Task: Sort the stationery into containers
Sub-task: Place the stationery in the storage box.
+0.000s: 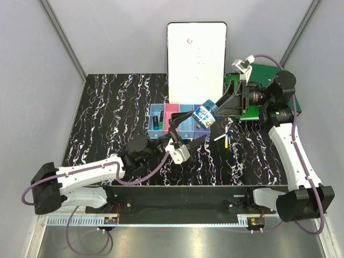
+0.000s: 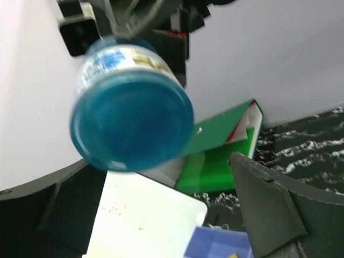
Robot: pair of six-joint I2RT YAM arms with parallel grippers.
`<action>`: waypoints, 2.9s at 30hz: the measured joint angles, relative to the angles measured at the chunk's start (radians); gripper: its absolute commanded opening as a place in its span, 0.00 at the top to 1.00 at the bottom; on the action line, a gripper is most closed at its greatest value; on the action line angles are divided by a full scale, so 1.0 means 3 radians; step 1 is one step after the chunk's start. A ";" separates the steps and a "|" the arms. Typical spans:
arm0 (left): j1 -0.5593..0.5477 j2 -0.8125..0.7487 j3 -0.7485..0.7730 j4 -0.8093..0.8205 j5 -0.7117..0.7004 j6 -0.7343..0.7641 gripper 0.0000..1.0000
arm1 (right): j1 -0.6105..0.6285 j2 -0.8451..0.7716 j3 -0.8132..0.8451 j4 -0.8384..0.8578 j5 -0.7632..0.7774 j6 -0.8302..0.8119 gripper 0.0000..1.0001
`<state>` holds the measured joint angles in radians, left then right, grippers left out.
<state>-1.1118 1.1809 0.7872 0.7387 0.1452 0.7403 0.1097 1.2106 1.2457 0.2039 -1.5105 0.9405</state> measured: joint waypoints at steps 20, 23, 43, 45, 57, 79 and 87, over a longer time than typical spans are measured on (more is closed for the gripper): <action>0.0064 -0.1288 -0.0186 -0.1588 -0.0722 0.0253 0.01 | -0.0173 0.1087 0.0381 0.0291 0.0024 -0.0192 0.98; 0.0062 -0.1350 -0.0186 -0.1649 -0.0800 0.0251 0.01 | -0.0173 0.1216 0.0579 0.0327 0.0029 -0.0200 1.00; 0.0065 -0.1191 -0.0020 -0.1762 -0.1062 0.0294 0.01 | -0.0084 0.1291 0.1822 -0.2925 0.2978 -0.3564 0.98; 0.0076 -0.1228 -0.0022 -0.1809 -0.1141 0.0322 0.01 | 0.0015 0.1306 0.1662 -0.3073 0.3300 -0.3868 0.98; 0.0629 -0.1333 -0.0027 -0.2074 -0.1336 0.0086 0.01 | 0.0671 0.1598 0.1153 -0.3569 0.4110 -0.4795 1.00; 0.0941 -0.1334 -0.0027 -0.2107 -0.1245 -0.0111 0.01 | 0.0776 0.2385 0.1640 -0.3566 0.4100 -0.4892 1.00; 0.1094 -0.1287 -0.0027 -0.2052 -0.1108 -0.0136 0.01 | 0.0782 0.2565 0.1690 -0.3544 0.4098 -0.4892 1.00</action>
<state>-0.7837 0.7948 0.7792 0.1230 -0.1871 0.6994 0.3443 1.9800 1.7527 -0.8593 -0.2810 -0.5270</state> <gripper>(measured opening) 0.987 0.677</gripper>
